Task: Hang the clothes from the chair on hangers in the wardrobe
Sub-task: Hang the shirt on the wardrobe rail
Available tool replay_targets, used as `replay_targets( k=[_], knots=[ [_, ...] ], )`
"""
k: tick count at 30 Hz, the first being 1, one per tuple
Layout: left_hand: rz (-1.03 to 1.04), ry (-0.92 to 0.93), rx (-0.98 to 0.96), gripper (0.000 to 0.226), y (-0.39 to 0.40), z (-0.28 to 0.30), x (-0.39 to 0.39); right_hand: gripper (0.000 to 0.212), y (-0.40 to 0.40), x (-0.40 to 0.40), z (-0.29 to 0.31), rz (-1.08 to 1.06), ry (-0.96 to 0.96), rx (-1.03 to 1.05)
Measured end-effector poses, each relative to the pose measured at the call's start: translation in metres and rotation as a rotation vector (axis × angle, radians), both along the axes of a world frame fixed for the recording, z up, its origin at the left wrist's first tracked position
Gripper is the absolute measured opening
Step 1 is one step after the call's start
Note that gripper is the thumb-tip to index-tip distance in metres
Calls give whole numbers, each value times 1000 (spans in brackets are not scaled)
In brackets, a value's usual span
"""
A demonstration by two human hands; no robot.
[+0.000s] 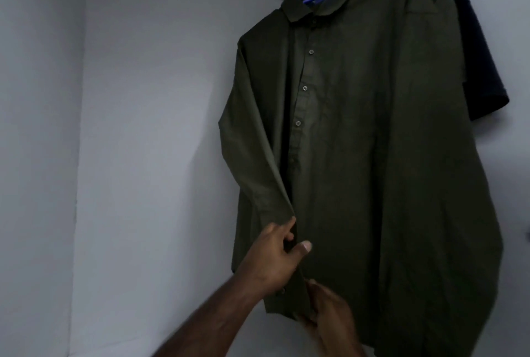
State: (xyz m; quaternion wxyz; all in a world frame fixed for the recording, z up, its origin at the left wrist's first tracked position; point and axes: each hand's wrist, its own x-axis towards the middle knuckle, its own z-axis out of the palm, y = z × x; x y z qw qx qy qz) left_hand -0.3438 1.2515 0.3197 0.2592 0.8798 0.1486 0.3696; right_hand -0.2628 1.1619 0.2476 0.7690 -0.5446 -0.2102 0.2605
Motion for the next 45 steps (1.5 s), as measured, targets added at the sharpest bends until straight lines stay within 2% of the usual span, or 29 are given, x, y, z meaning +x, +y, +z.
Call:
replay_targets(
  k=[2,4,7,10,15,20,26,31,35,41,45],
  knots=[
    [-20,57,-6,68,9,-13,9,16,-8,8,-5,-220,-55,48],
    [-28,90,41,66,15,-24,19,11,-17,10,0,-377,-292,-11],
    [-52,117,63,64,24,-34,32,36,-25,10,8,-338,-552,-134],
    [-72,144,70,63,36,-41,42,41,-23,13,17,-326,-688,-212],
    [-96,59,53,58,51,-54,49,45,-17,17,16,-336,-795,-307],
    [-72,-100,96,47,57,-73,42,47,-11,18,19,-324,-873,-296],
    [95,-224,256,45,59,-98,25,50,-3,11,21,-288,-895,-283],
    [170,-228,370,57,55,-109,12,51,1,3,20,-275,-927,-290],
    [211,-160,405,61,51,-115,1,52,0,-3,19,-295,-950,-318],
    [242,-144,439,72,41,-110,-2,60,-11,-12,20,-371,-1223,-433],
    [237,-167,410,68,30,-106,-6,62,-24,-21,19,-380,-1343,-457]
  ],
)
